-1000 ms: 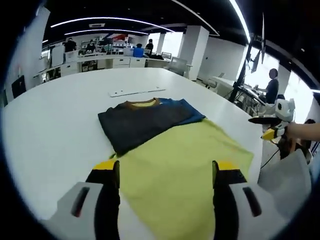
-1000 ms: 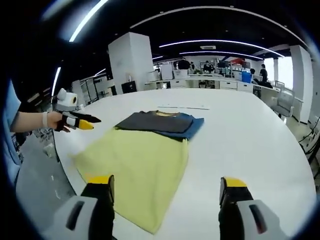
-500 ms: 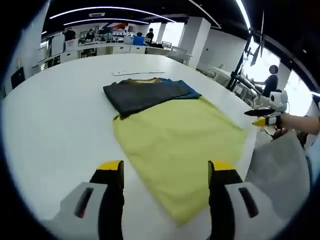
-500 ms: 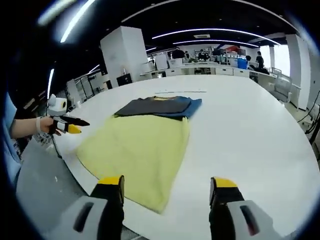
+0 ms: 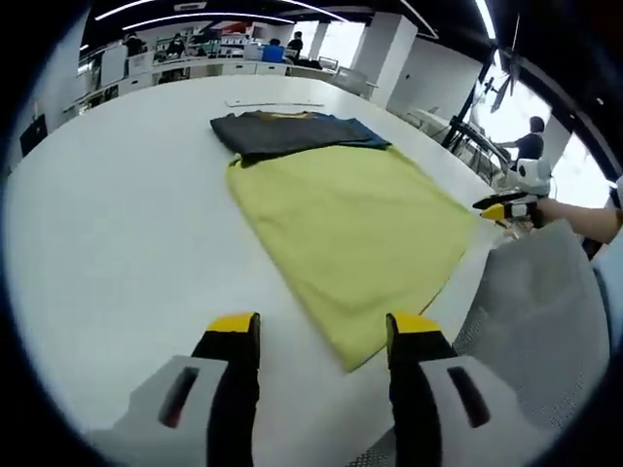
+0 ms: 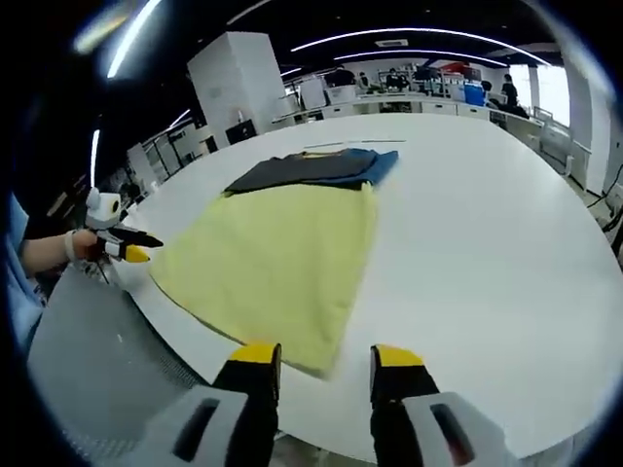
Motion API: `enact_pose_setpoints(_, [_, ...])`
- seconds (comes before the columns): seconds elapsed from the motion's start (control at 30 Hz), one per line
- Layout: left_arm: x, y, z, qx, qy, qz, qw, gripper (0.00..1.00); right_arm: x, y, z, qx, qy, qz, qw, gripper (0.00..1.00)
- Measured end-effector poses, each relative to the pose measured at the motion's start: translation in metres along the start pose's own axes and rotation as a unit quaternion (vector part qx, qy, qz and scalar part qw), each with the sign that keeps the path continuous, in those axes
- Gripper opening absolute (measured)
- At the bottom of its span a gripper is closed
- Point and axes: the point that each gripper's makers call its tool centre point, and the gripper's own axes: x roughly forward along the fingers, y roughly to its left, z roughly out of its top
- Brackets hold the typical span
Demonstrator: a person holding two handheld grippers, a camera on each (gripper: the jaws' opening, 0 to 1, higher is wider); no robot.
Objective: Fold the garment on the visible template until the final outline fits inside the template.
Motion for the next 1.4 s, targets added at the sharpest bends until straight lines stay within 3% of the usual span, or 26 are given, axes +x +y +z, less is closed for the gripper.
enact_pose_setpoints(0.23, [0.0, -0.006, -0.005, 0.0, 0.009, -0.007, 0.9999, 0.45, 0.003, 0.004, -0.007, 0.005, 0.01, 0.01, 0.9999, 0.26])
enact_pose_setpoints(0.33, [0.002, -0.01, -0.008, 0.007, 0.015, -0.012, 0.9998, 0.37, 0.004, 0.006, -0.01, 0.009, 0.012, 0.014, 0.9998, 0.23])
enact_pose_setpoints(0.4, [0.004, -0.013, -0.008, -0.011, 0.015, -0.02, 0.9996, 0.33, 0.004, 0.005, -0.011, 0.013, 0.013, 0.014, 0.9997, 0.2])
enact_pose_setpoints(0.7, [0.008, -0.02, -0.014, -0.027, 0.03, -0.034, 0.9986, 0.16, 0.006, 0.005, -0.013, 0.038, 0.01, 0.018, 0.9991, 0.1])
enact_pose_setpoints(1.03, [0.007, -0.018, -0.019, -0.044, 0.042, -0.038, 0.9974, 0.0, 0.008, 0.001, -0.009, 0.071, 0.002, 0.011, 0.9974, 0.0])
enact_pose_setpoints(1.13, [0.004, -0.021, -0.018, -0.031, 0.046, -0.047, 0.9974, 0.0, 0.002, 0.004, -0.006, 0.066, 0.0, 0.017, 0.9977, 0.0])
enact_pose_setpoints(1.4, [-0.014, -0.032, -0.018, -0.041, 0.051, -0.081, 0.9945, 0.0, -0.021, 0.01, -0.001, 0.083, -0.009, 0.03, 0.9961, 0.0])
